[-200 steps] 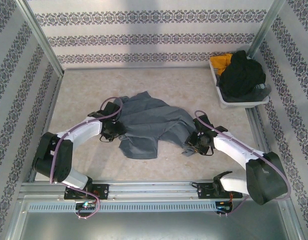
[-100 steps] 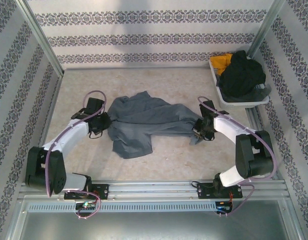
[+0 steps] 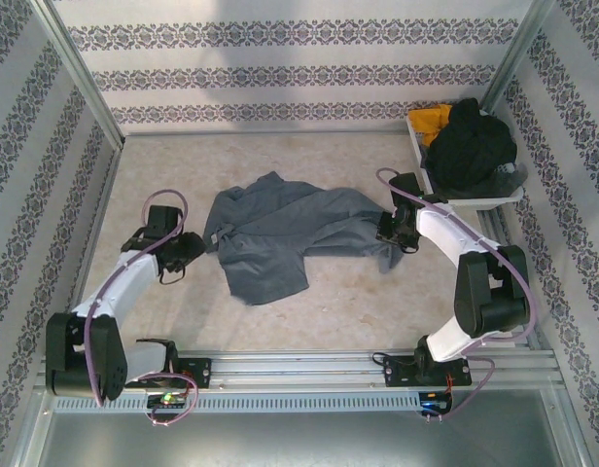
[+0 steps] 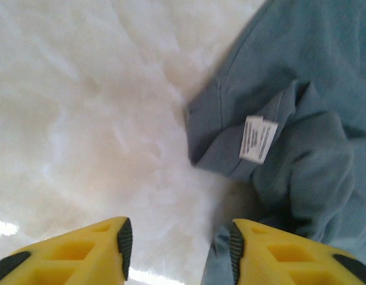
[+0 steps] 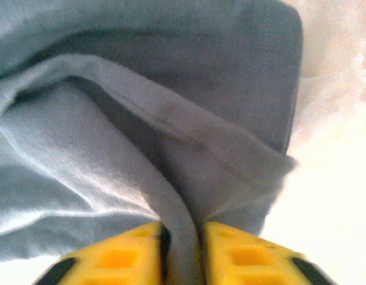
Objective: Fold and stack the t-shirts
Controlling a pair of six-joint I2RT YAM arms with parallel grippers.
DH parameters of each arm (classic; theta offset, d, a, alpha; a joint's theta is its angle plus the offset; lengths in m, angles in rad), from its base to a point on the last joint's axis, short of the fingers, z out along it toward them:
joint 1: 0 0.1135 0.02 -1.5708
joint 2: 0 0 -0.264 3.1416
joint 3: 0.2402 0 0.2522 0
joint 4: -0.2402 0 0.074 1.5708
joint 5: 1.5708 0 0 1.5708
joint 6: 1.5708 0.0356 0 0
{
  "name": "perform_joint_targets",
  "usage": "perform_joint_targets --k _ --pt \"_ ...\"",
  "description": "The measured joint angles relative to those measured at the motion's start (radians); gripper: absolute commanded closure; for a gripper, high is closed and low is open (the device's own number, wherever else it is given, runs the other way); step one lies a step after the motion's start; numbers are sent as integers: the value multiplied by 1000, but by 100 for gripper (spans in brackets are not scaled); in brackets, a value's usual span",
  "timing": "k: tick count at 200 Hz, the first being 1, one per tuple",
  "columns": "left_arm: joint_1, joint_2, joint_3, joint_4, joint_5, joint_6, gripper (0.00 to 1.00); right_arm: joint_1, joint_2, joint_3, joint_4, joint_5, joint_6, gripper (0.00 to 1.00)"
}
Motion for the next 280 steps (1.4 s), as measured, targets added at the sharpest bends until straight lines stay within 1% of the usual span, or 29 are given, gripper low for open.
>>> perform_joint_targets --k 19,39,61,81,94,122,142,159,194,267,280 --pt "-18 -56 -81 48 54 -8 51 0 -24 -1 -18 0 -3 66" --pt "-63 -54 -114 103 99 -14 50 0 -63 -3 -24 0 -3 67" --pt "-107 -11 -93 161 132 8 58 2 -101 -15 -26 -2 1 67" --pt "-123 45 -50 182 138 69 62 3 -107 -19 -29 -12 11 66" --pt "-123 61 -46 193 136 123 62 8 -107 -22 -32 -19 17 67" --pt "-123 56 -50 205 133 251 57 18 -109 -22 -36 -34 32 66" --pt "-123 46 -66 228 134 328 58 29 -113 -22 -37 -45 43 66" --pt "-123 58 -67 246 133 368 59 35 -120 -22 -37 -51 48 67" --pt "-125 119 -66 260 114 377 60 42 -126 -22 -43 -54 66 66" --pt "-129 145 -70 325 138 339 59 42 -126 -21 -45 -54 69 66" --pt "-136 163 -70 330 145 336 63 42 -126 -21 -45 -54 69 66"
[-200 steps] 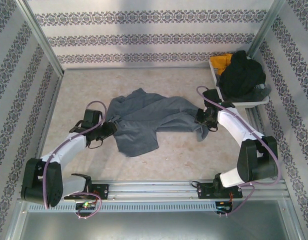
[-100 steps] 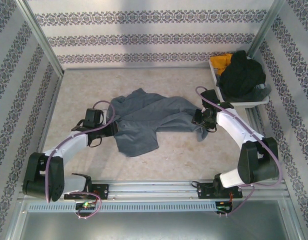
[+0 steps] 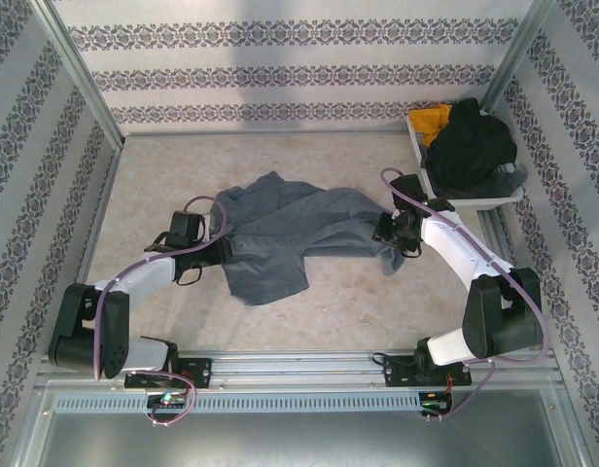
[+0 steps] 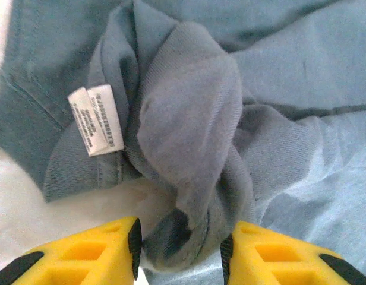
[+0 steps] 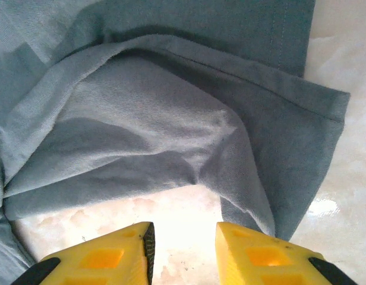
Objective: Fold and stack the t-shirts
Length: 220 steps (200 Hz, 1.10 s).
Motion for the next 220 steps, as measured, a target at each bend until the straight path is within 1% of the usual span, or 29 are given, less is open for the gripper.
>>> perform_joint_targets --k 31,55,64,73,94,139,163,187,220 --pt "-13 24 0 10 10 -26 73 0 0 3 -3 0 0 66" --pt "-26 23 4 11 5 -56 91 0 0 6 -3 0 0 66" --pt "-28 18 6 9 1 -73 100 -1 0 6 -3 0 1 66" --pt "-31 8 10 0 -8 -83 100 -3 0 6 -3 0 4 67" --pt "-33 -55 33 -54 -43 -153 100 -16 -24 -4 5 5 30 69" --pt "-23 -257 125 -143 -118 -359 100 -66 -151 -46 21 47 146 70" --pt "42 -326 150 -163 -132 -470 100 -75 -182 -88 40 57 237 70" --pt "110 -346 150 -168 -116 -550 100 -75 -180 -132 47 56 342 70" --pt "130 -343 132 -185 -90 -597 100 -73 -121 -146 42 57 526 70"
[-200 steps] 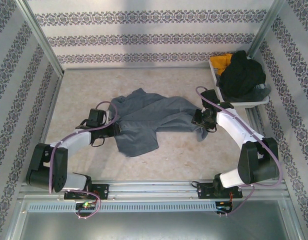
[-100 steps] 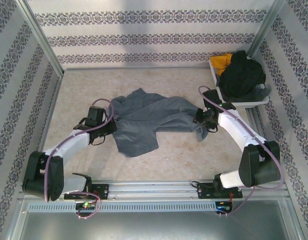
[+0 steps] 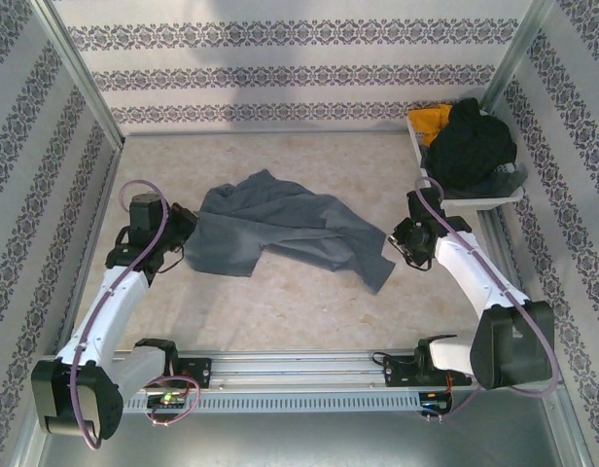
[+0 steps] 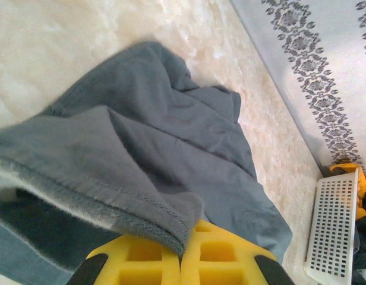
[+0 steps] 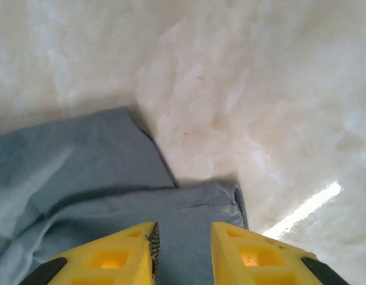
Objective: Fold and stack the t-shirts
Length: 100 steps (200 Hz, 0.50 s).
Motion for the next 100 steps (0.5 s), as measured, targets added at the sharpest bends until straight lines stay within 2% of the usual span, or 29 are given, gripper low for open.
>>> perform_joint_targets --k 30,66,100 --pt "2 0 -29 -25 0 -5 100 26 96 6 -13 -5 182 68" --pt "2 0 -32 -42 0 -5 100 38 186 13 -33 -58 408 62" --pt "8 0 -35 -41 4 -4 100 37 235 -2 -15 -105 544 56"
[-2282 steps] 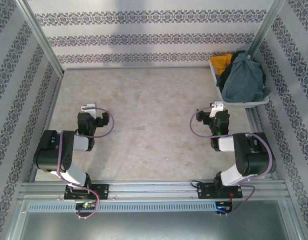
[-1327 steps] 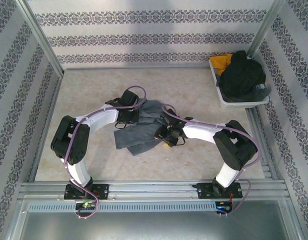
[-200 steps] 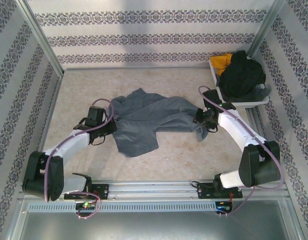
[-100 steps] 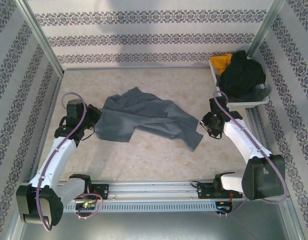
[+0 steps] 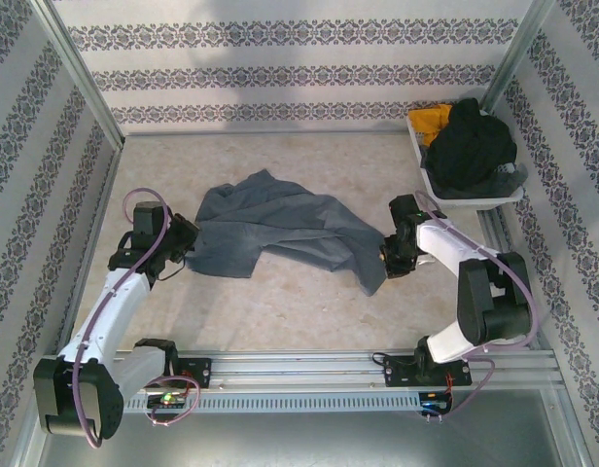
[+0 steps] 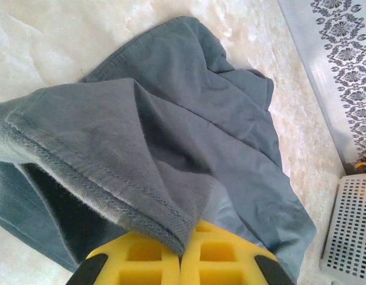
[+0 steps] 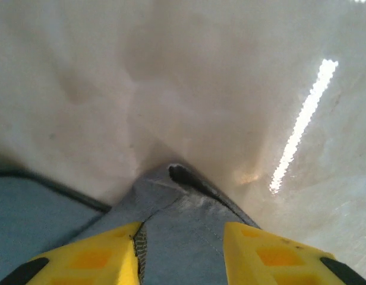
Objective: Fold and stack the t-shirts
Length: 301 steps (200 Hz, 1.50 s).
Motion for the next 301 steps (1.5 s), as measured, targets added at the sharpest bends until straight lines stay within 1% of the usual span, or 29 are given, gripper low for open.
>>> perform_joint_targets --k 14,20,36,97,132,146,161,166,192,197,214,236,265,301 --pt "0 0 -4 0 3 0 100 0 15 0 7 -5 25 53" --pt "0 0 -7 0 4 0 100 -3 16 0 8 -6 34 50" --pt "0 0 -9 -1 8 0 100 -13 16 0 14 -9 50 50" --pt "0 0 -11 0 26 0 100 -33 36 10 26 -13 85 50" --pt "0 0 -11 0 26 0 100 -32 93 59 7 -13 74 55" --pt "0 0 -11 0 27 0 100 -32 99 56 1 -13 74 59" --pt "0 0 -11 0 27 0 100 -32 100 55 -3 -13 71 66" --pt "0 0 -11 0 27 0 100 -32 100 55 -6 -13 70 70" --pt "0 0 -11 0 34 0 100 -32 101 55 -12 -13 53 100" --pt "0 0 -11 0 35 0 100 -32 101 55 -13 -11 53 100" --pt "0 0 -11 0 39 0 100 -32 92 65 -16 14 19 100" --pt "0 3 -9 0 46 -4 100 -32 64 122 -28 85 -71 100" --pt "3 53 53 0 61 -15 100 -33 1 316 -6 166 -254 100" --pt "40 164 206 36 112 -50 100 -39 -16 566 57 199 -476 100"
